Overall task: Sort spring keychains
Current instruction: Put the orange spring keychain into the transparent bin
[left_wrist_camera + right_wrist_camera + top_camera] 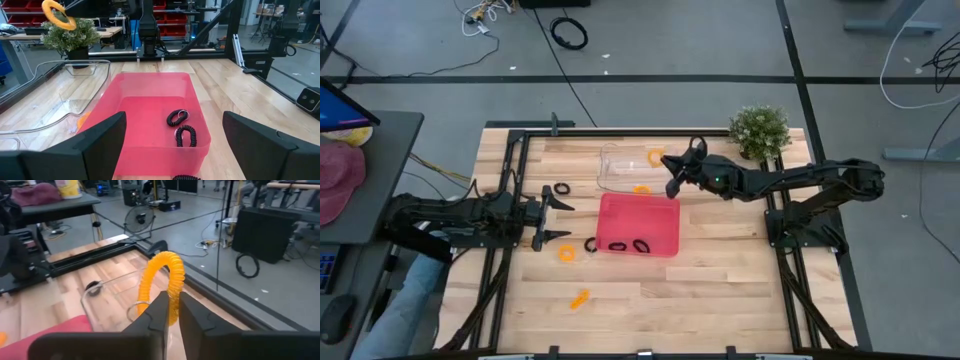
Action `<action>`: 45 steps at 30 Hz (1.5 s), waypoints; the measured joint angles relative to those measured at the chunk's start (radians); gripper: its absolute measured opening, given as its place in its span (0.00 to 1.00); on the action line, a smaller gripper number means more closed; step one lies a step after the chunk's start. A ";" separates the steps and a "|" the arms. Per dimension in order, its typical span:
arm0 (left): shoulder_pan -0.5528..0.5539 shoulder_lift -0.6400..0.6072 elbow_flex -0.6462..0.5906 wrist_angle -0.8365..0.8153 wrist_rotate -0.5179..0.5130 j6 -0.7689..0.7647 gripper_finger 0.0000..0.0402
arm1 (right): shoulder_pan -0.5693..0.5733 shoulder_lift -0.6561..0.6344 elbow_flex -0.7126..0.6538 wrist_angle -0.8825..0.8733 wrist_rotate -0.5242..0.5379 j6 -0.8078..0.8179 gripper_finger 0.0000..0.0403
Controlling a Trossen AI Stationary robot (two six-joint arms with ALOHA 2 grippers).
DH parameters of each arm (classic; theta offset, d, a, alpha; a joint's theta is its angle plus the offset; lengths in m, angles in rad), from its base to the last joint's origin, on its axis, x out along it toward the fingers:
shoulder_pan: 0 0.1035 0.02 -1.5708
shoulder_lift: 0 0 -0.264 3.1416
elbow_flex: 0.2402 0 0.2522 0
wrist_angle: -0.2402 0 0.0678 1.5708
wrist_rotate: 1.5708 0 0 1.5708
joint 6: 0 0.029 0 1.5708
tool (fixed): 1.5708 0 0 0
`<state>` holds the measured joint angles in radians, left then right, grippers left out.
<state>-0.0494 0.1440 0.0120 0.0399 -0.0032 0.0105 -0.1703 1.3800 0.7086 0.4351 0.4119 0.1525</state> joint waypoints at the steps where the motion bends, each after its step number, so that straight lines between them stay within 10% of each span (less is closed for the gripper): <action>1: 0.000 0.000 0.000 0.000 0.000 0.000 0.84 | 0.000 0.000 0.000 0.000 -0.004 0.000 0.10; 25: 0.000 0.000 0.000 0.000 0.000 0.000 0.84 | 0.020 -0.001 0.001 0.046 -0.013 -0.023 0.40; 45: 0.000 0.000 0.000 0.000 0.000 0.000 0.84 | 0.084 -0.001 0.001 0.057 -0.013 0.121 0.41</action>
<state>-0.0494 0.1440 0.0120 0.0399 -0.0032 0.0105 -0.0865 1.3785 0.7097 0.4921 0.3992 0.2735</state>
